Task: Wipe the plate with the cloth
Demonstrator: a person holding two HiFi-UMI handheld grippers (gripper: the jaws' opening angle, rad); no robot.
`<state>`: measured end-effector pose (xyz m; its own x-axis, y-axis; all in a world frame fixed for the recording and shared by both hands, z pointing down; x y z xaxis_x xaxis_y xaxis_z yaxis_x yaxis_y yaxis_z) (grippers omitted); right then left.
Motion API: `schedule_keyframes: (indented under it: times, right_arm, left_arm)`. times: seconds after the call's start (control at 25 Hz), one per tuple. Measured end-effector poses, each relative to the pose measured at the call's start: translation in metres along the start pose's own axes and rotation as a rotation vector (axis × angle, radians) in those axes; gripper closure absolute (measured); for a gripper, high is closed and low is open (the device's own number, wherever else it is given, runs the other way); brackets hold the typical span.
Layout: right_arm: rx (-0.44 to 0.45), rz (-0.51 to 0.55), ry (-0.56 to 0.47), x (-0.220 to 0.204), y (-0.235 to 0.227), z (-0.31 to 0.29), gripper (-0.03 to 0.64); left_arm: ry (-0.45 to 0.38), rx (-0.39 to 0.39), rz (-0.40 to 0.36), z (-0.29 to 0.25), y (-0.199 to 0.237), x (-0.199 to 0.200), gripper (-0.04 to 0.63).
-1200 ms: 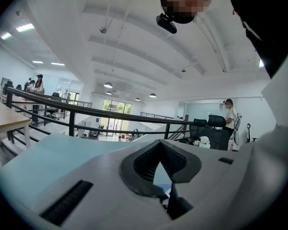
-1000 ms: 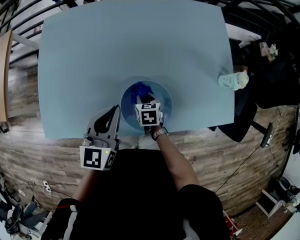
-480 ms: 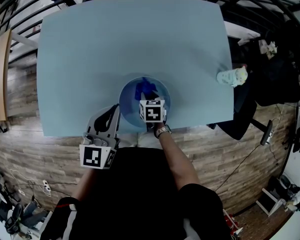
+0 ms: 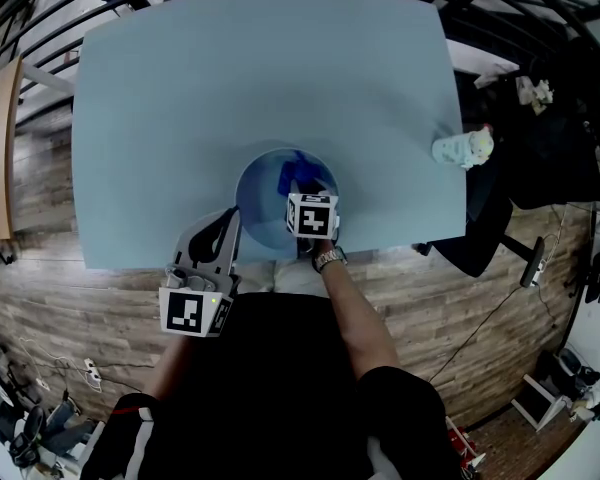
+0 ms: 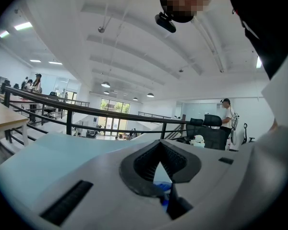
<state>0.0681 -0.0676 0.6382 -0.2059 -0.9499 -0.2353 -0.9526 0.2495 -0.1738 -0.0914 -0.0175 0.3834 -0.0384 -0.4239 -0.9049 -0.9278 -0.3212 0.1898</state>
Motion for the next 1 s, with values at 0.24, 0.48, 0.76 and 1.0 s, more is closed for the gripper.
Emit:
schedule_keyframes:
  times: [0.24, 0.48, 0.76, 1.0]
  right_arm:
    - [-0.032, -0.053, -0.012, -0.004, -0.009, 0.010, 0.499]
    - [0.015, -0.035, -0.053, -0.006, 0.009, 0.027, 0.499]
    - [0.063, 0.079, -0.064, -0.012, 0.048, 0.032, 0.499]
    - [0.101, 0.131, -0.043, -0.023, 0.073, 0.027, 0.499]
  left_arm:
    - [0.004, 0.005, -0.001, 0.004, 0.000, -0.003, 0.594]
    - [0.000, 0.022, -0.001, 0.010, 0.003, -0.005, 0.595]
    - [0.002, 0.026, 0.003, 0.017, -0.001, -0.008, 0.595]
    - [-0.009, 0.032, 0.009, 0.023, -0.004, -0.008, 0.594]
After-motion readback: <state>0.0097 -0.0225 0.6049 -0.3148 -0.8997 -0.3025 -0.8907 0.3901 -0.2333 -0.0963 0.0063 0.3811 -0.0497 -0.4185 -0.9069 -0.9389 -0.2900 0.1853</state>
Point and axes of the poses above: the fingertips, and each gripper's own axes: z backward along the fingers, y to its left, x out of its top, the point moved 2 cm from there along z, backward along the fingers, and after that the axes turned 15 degrees about y, right-handed, at the moved point
